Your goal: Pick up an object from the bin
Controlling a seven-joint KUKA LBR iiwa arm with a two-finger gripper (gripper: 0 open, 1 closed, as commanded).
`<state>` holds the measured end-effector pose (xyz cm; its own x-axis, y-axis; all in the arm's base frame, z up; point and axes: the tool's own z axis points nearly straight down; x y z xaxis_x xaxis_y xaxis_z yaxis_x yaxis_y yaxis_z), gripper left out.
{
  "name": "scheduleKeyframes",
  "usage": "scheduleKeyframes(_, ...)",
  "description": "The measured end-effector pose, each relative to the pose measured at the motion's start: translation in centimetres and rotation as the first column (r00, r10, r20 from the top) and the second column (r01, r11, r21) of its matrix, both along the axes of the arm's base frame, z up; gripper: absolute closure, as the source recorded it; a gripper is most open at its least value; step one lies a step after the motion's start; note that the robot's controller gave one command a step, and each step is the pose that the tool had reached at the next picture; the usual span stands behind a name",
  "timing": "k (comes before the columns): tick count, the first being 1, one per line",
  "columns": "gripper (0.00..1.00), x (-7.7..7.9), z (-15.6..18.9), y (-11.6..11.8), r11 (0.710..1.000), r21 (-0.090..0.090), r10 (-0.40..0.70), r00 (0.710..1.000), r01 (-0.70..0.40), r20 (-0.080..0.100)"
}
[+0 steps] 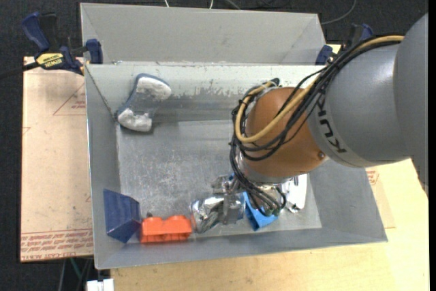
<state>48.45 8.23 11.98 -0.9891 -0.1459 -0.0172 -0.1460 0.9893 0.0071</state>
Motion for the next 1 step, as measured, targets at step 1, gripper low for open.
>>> scheduleKeyframes(1, 1.0, 0.01, 2.1, 0.01, 1.0, 0.0, 0.0, 1.0, 0.0, 0.0)
